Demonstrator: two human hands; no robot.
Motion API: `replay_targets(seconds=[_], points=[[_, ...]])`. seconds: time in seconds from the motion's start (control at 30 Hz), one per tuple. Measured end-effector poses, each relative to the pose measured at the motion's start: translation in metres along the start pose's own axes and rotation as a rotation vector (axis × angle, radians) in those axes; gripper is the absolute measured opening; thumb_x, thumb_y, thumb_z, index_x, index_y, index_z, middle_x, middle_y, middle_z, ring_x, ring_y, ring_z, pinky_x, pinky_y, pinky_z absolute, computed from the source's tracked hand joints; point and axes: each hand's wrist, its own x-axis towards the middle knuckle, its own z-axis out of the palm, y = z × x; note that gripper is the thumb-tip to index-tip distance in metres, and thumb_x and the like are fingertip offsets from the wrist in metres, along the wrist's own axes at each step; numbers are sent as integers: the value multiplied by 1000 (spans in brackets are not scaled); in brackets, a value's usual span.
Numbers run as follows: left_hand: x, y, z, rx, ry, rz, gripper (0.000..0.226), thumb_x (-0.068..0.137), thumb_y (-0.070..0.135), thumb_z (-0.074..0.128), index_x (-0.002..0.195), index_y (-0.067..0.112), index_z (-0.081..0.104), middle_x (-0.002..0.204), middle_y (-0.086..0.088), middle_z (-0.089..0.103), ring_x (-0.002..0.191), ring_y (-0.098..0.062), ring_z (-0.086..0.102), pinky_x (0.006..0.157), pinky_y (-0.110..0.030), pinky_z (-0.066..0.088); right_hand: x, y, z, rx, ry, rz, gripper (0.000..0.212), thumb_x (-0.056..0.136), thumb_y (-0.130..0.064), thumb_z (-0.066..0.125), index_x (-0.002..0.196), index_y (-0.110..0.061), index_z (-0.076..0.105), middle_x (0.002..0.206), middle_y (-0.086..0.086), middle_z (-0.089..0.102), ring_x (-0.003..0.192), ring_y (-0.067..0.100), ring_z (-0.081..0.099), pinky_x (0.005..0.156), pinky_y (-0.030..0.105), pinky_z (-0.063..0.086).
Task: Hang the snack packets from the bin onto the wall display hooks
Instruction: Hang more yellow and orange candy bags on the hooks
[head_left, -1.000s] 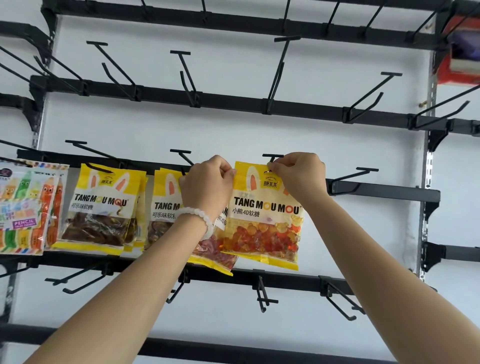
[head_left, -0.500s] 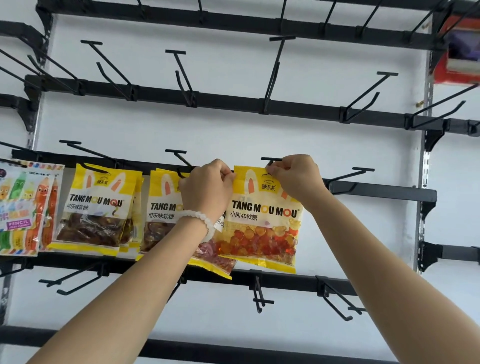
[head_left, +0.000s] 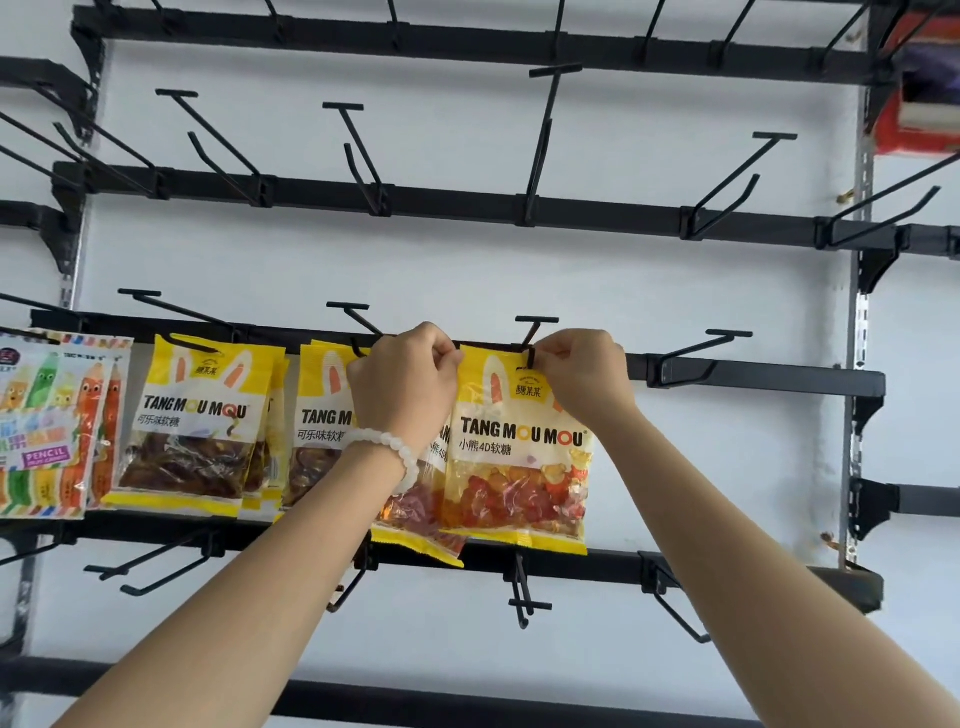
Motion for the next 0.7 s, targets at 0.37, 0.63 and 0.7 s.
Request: replay_targets(seconds=[0.37,0.63,0.7], points=[[-6,-7,5,53,19,61,13,87,32,60,82,21,65,72,8,67,73,-17,61,74,-35,38,-1,11,-1,-65,-11,-111,18,89,-17,54,98,-19,69,89,-3,67,62,16,58,67,30,52],[-12,-11,-1,43,13,72,12,85,32,63,80,21,65,75,8,67,78,-17,61,73,-33,38,-6,17,-5,-227,32,-150,17,89,-28,56,103,-29,66,94,-1,70,80,23,65,72,38,53],[-12,-12,-6,40,-4,71,12,86,31,63,80,21,64,76,8,67,80,-19,61,77,-37,41,-7,16,-4,-275,48,-158,19,90,-28,55,105,-29,66,92,0,70,84,24,64,76,38,51]])
